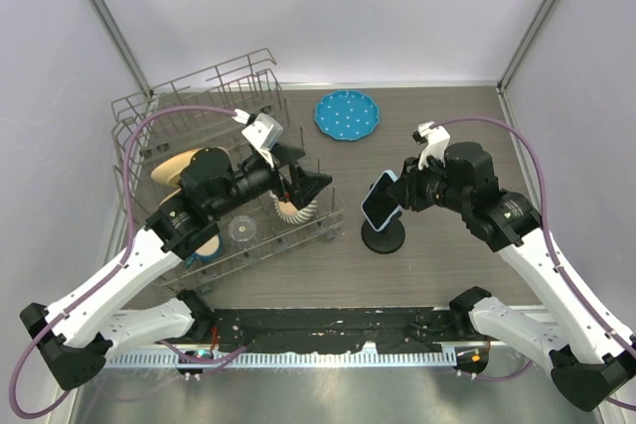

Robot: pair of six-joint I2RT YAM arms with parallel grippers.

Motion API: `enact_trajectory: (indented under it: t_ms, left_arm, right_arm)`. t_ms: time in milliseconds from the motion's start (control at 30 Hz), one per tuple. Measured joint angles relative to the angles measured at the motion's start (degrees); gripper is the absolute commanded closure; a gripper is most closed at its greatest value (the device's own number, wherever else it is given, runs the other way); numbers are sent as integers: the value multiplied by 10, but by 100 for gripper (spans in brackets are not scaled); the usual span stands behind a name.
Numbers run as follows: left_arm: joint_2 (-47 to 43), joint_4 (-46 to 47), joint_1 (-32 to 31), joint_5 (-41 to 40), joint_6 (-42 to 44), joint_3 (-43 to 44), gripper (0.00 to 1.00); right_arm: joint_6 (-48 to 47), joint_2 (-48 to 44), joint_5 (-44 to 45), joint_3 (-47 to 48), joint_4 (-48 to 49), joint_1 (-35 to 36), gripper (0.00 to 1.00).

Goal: Place the phone on the phone stand

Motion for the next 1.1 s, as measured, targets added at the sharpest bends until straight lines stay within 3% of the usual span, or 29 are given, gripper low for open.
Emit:
enact_trajectory:
  t_ms: [400, 767, 967, 1100]
  left_arm:
    - [-8, -7, -13, -14, 12, 0, 8]
    - [-8, -12, -29, -25, 22, 0, 9]
    - [-11, -12, -40, -34, 31, 0, 9]
    - [-13, -16, -44, -40, 39, 0, 9]
  right_arm:
    - [0, 1, 18, 7, -7, 1, 99]
    - [-65, 46, 124, 77, -45, 2, 99]
    - [-167, 140, 0, 137, -76, -1, 99]
    - [-234, 143, -78, 145, -108, 0, 99]
